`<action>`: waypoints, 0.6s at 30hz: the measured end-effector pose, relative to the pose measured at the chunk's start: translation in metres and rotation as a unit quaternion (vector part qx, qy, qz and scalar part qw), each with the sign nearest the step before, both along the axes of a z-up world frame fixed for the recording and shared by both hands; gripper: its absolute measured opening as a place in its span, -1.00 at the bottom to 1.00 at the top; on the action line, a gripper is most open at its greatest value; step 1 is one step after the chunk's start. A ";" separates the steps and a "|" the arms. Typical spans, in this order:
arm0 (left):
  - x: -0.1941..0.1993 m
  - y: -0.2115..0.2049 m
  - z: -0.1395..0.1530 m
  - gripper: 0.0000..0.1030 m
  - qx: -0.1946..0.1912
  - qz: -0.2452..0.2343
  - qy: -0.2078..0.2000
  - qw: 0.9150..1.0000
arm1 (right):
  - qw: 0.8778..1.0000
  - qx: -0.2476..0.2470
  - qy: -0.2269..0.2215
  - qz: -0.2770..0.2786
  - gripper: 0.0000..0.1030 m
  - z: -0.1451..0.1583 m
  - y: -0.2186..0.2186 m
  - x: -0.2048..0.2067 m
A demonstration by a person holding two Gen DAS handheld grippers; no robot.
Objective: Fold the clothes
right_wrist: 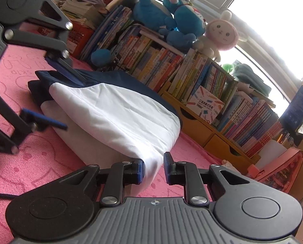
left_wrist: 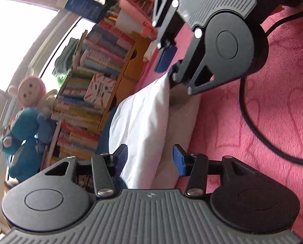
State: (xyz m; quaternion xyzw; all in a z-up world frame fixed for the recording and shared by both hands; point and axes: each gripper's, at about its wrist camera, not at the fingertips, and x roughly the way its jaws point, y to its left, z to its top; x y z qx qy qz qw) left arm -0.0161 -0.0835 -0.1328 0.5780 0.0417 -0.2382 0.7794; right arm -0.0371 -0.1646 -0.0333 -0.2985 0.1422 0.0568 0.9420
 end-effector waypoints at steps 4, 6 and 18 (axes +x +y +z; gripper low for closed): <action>0.015 -0.013 -0.007 -0.67 0.020 -0.004 -0.002 1.000 | 1.000 -0.006 -0.002 0.009 -0.76 -0.001 0.002 -0.003; 0.021 -0.009 -0.005 -0.86 0.016 0.009 0.004 1.000 | 1.000 -0.012 -0.005 0.011 -0.79 -0.001 0.003 -0.005; 0.032 0.059 0.001 -0.92 -0.016 0.150 0.062 0.987 | 1.000 -0.022 -0.006 0.010 -0.80 -0.001 0.006 -0.007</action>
